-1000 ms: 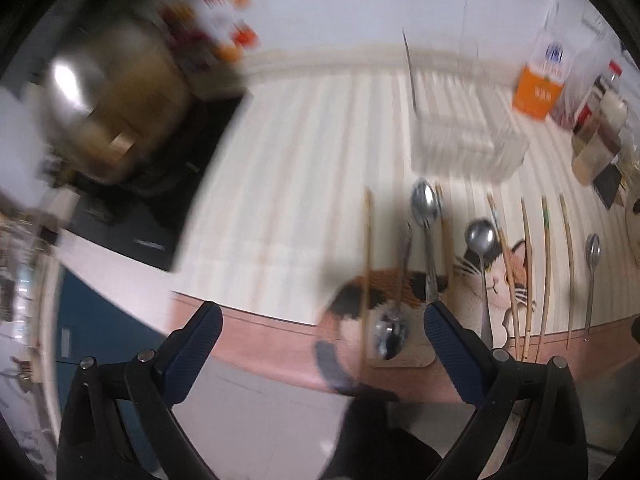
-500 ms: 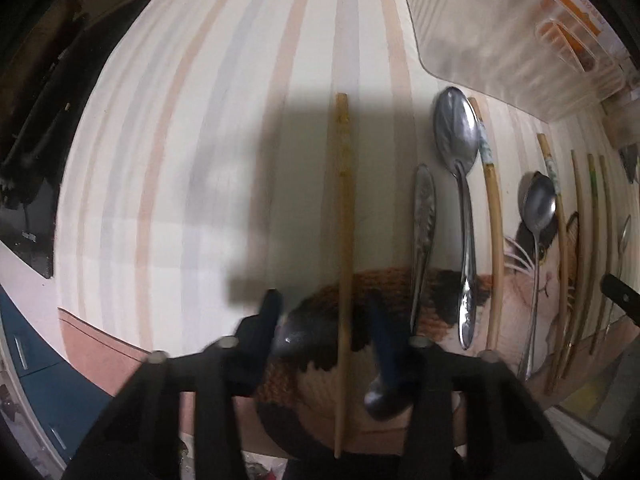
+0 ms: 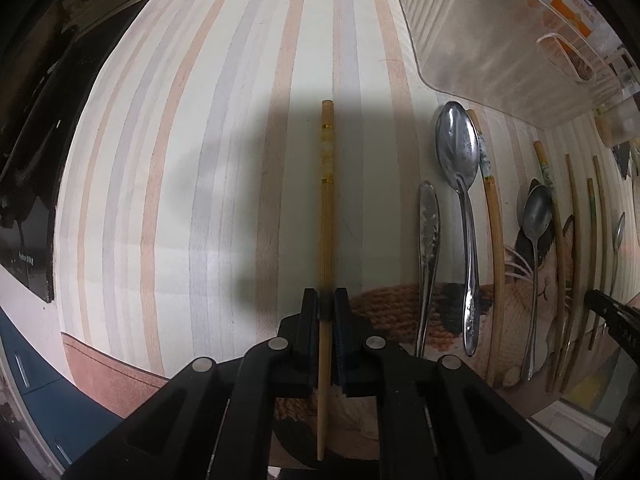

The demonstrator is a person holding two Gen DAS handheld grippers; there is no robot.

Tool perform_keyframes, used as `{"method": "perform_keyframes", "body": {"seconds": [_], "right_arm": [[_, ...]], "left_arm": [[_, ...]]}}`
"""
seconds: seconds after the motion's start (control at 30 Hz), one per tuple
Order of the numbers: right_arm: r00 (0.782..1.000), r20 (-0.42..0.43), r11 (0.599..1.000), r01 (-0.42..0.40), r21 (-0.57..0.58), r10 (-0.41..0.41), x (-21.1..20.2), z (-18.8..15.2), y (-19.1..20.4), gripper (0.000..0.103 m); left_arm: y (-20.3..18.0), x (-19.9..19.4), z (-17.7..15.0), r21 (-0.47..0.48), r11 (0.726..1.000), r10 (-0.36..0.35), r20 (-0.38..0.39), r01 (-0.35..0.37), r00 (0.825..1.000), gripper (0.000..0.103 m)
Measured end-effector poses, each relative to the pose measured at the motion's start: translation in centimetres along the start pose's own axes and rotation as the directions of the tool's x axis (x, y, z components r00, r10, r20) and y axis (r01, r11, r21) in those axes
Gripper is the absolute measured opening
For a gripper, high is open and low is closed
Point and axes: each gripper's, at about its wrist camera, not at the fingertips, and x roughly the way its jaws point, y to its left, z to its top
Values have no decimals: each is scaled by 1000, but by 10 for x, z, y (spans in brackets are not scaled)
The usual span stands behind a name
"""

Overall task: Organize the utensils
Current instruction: 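Lift both chopsticks, lower them into the clear basket and open both tools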

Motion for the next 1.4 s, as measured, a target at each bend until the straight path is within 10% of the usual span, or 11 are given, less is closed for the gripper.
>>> {"method": "perform_keyframes", "body": {"seconds": [0.37, 0.57, 1.0, 1.23, 1.4], "right_arm": [[998, -3, 998, 56, 0, -56, -1, 9, 20, 8], [995, 74, 996, -65, 58, 61, -40, 8, 20, 7], [894, 320, 947, -321, -36, 315, -185, 126, 39, 7], [869, 287, 914, -400, -70, 403, -188, 211, 77, 7], [894, 149, 906, -420, -50, 422, -156, 243, 95, 7]], "left_arm": [[-11, 5, -2, 26, 999, 18, 19, -18, 1000, 4], [-1, -43, -4, -6, 999, 44, 104, -43, 994, 4], [-58, -219, 107, 51, 998, -45, 440, 25, 897, 4], [-69, -184, 170, 18, 994, -104, 359, 105, 928, 4], [-67, -139, 205, -28, 981, -180, 230, 192, 956, 4]]}}
